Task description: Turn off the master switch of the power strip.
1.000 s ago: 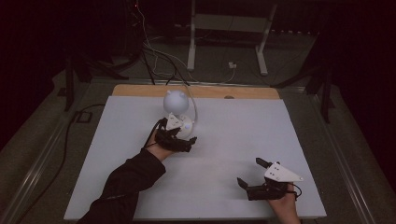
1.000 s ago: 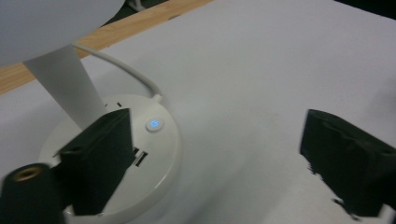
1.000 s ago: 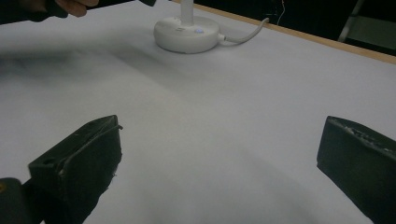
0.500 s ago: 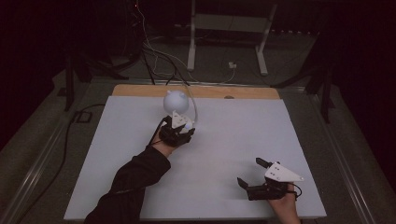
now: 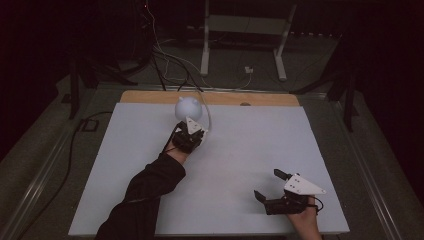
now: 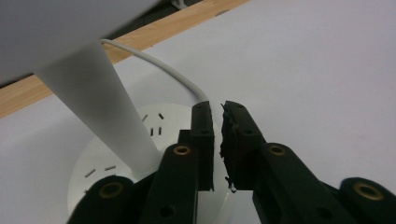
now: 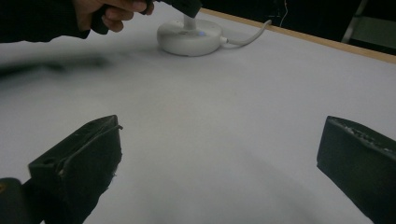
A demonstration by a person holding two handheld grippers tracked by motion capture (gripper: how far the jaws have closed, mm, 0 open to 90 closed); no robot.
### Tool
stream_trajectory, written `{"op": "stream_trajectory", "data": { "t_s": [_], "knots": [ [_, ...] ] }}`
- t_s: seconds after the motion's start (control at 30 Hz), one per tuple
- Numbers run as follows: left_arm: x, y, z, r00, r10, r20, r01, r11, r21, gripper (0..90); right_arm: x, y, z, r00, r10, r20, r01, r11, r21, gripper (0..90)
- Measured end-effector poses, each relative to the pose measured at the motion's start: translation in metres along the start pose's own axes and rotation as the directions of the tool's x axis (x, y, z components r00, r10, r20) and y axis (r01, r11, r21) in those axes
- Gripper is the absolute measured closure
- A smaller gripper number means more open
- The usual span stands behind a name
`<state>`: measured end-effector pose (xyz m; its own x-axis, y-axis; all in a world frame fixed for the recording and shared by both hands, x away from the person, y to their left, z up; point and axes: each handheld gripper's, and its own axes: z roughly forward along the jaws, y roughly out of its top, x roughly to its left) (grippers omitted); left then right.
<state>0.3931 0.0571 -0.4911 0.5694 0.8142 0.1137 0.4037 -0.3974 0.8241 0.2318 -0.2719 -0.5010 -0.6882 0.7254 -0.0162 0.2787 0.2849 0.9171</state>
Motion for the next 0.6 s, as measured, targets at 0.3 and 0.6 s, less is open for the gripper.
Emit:
{"op": "stream_trajectory", "data": {
  "t_s": [0.3,0.6],
  "knots": [
    [-0.001,-0.001,0.011,0.9996,0.026,-0.01,-0.026,0.9996,0.011,90.0,0.0,0.001,-0.001,1.0,0.004,-0.004,-0.004,1.0,-0.003,0.0],
    [-0.01,-0.005,0.022,0.99,0.114,-0.083,-0.11,0.9926,0.051,90.0,0.0,0.001,-0.001,1.0,0.004,-0.004,-0.004,1.0,-0.007,0.0]
  ]
}}
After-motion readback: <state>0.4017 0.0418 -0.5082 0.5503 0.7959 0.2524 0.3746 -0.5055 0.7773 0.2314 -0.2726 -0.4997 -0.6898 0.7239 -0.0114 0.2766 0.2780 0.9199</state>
